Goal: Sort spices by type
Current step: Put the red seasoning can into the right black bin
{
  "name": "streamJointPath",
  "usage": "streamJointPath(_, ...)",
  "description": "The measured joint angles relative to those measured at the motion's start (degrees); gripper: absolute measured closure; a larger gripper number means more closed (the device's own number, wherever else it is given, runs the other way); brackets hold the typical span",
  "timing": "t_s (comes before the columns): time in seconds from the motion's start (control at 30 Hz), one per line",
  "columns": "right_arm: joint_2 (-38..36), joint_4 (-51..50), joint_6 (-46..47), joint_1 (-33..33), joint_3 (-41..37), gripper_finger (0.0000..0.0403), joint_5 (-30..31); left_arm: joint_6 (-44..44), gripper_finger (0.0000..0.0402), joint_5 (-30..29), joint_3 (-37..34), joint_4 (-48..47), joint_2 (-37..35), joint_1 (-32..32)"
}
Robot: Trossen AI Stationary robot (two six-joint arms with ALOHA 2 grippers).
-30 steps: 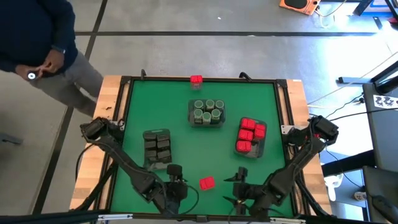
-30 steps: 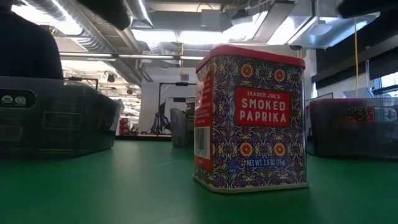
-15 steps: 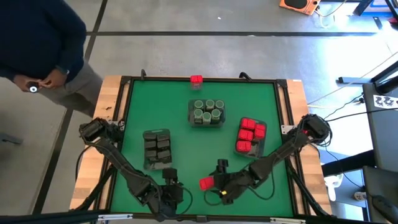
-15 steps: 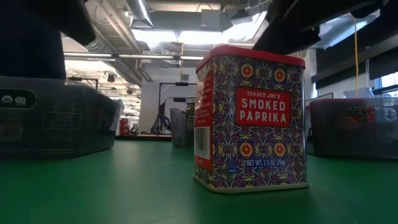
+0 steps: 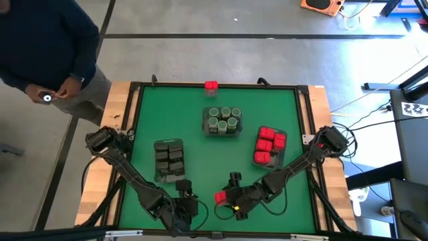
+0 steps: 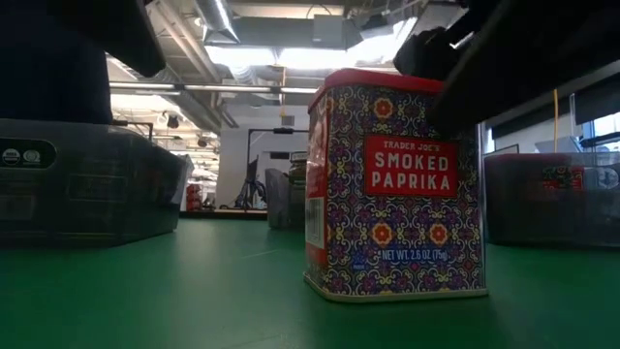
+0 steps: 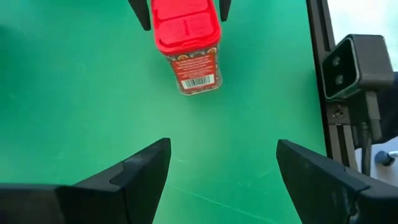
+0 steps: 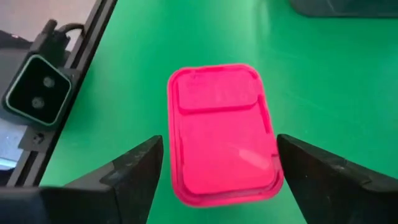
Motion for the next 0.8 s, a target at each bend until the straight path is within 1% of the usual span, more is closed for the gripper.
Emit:
streamJointPath(0.07,0.0,0.7,0.1,0.0,0.0,0.0095,0.0,0.0,0.0112,-0.2,0.0,0.0,0.0,0.0)
streamJointPath(0.13,0.0,1.4,0.1,0.0,0.0,0.0111,0.0,0.0,0.0112,-0.2,0.0,0.0,0.0,0.0)
streamJointPath(0.3,0.0,0.8,0.2,0.0,0.0,0.018,0.3,-0.1,0.0112,-0.4,0.0,0.0,0.0,0.0)
streamJointPath(0.43,0.0,0.8,0.5,0.1,0.0,0.0183,1.4,0.3,0.0112,-1.0,0.0,0.3,0.0,0.0)
streamJointPath(0.6,-0.6,-0.2,2.9,0.8,0.0,0.0183,2.3,1.5,0.0112,-5.2,0.0,0.3,0.0,-0.6)
streamJointPath(0.67,-1.7,-2.3,4.5,1.6,0.2,0.0183,3.8,1.6,0.0112,-6.3,0.0,0.0,0.0,-1.2)
streamJointPath(0.8,-5.0,-9.1,9.3,4.0,1.2,0.0183,6.8,2.1,0.0112,-6.3,0.0,0.0,0.0,-1.9)
